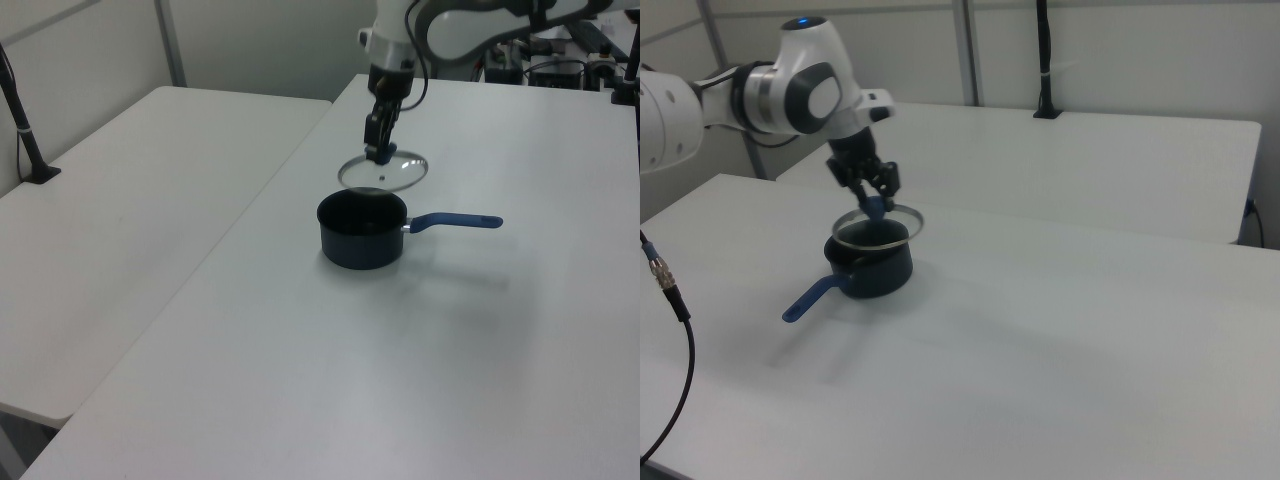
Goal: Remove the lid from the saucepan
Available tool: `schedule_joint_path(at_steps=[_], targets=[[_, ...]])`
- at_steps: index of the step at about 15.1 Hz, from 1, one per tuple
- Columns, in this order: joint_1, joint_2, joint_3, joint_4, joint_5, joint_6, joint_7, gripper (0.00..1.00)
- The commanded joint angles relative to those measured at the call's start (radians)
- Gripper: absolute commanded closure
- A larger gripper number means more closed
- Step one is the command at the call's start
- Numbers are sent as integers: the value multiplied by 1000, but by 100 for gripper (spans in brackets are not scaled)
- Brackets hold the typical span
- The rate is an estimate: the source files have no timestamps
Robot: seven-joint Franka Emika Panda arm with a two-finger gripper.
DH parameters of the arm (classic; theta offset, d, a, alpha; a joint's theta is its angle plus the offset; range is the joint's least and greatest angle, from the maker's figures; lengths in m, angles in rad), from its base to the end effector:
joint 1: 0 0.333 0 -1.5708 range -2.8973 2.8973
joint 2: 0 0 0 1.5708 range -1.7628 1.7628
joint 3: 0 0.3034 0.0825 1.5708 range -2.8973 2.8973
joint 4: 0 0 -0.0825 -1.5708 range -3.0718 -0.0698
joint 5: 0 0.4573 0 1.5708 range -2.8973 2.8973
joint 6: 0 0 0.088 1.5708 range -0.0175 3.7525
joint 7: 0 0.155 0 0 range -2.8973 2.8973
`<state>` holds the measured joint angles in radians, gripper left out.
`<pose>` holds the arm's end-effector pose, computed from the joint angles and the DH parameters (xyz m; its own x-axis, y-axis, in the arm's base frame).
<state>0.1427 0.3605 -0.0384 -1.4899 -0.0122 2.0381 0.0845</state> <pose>0.7576 0.0810 0.4052 0.9817 0.0284 0.1882 0.0271 -0.9996 0.0094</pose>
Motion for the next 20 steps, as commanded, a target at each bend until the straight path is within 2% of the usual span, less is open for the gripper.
schedule_joint_path(at_steps=[1, 6, 11, 14, 15, 17, 18, 20], targets=[[-98, -23, -5, -19, 6, -10, -32, 59], [-221, -8, -5, -117, -2, 144, -129, 59], [-244, 35, -8, -237, -48, 358, -134, 58], [-245, 70, -9, -239, -55, 392, -131, 56], [-247, 74, -9, -239, -60, 395, -128, 50], [-246, 80, -9, -237, -68, 395, -127, 28], [-244, 81, -9, -237, -80, 393, -124, 0], [-242, 77, -9, -236, -92, 383, -124, 0]])
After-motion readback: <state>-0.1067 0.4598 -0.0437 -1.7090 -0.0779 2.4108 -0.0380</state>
